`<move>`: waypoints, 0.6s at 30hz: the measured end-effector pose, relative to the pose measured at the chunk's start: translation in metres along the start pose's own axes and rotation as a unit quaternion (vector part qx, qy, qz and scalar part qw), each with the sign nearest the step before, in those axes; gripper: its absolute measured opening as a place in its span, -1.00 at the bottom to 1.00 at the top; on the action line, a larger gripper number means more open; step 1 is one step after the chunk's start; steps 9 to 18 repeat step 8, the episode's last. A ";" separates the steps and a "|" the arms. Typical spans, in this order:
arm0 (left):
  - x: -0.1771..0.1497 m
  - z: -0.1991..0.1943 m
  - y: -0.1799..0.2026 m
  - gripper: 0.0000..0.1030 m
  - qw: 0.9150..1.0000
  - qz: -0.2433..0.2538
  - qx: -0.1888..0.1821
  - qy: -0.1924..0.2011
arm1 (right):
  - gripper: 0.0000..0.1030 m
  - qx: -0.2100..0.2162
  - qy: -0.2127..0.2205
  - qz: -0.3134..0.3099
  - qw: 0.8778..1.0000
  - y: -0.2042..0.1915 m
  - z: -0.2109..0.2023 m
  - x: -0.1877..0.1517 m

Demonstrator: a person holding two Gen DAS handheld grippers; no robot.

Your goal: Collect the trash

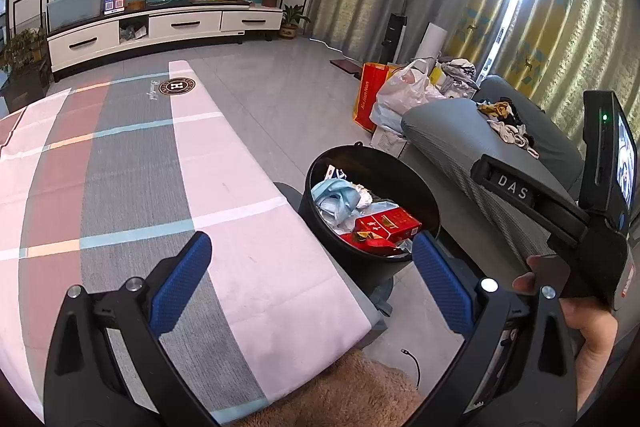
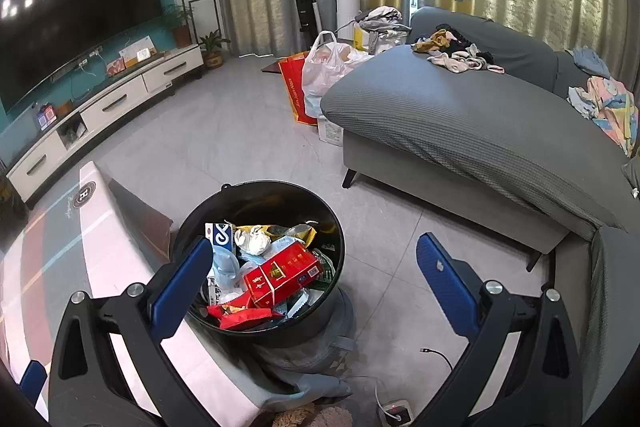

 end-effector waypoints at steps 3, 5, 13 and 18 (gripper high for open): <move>0.000 -0.001 0.000 0.94 1.000 -0.004 -0.004 -0.003 | 0.93 0.000 0.000 0.000 1.000 0.000 0.000 0.001; 0.000 -0.001 -0.001 0.94 1.000 -0.006 -0.006 -0.003 | 0.93 0.000 0.000 0.000 1.000 0.000 0.000 0.001; 0.000 -0.001 -0.003 0.94 1.000 -0.009 -0.003 -0.003 | 0.93 0.000 -0.002 -0.001 1.000 0.000 0.000 0.000; 0.000 -0.001 -0.003 0.94 1.000 -0.009 -0.003 -0.003 | 0.93 0.000 -0.002 -0.001 1.000 0.000 0.000 0.000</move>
Point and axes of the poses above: each gripper's, at about its wrist camera, not at the fingertips, and z roughly the way its jaws point, y to its right, x to its top, the point moved 2 cm from there along z, roughly the way its jaws point, and after that the axes turned 2 degrees about x, right-handed, at the moved point
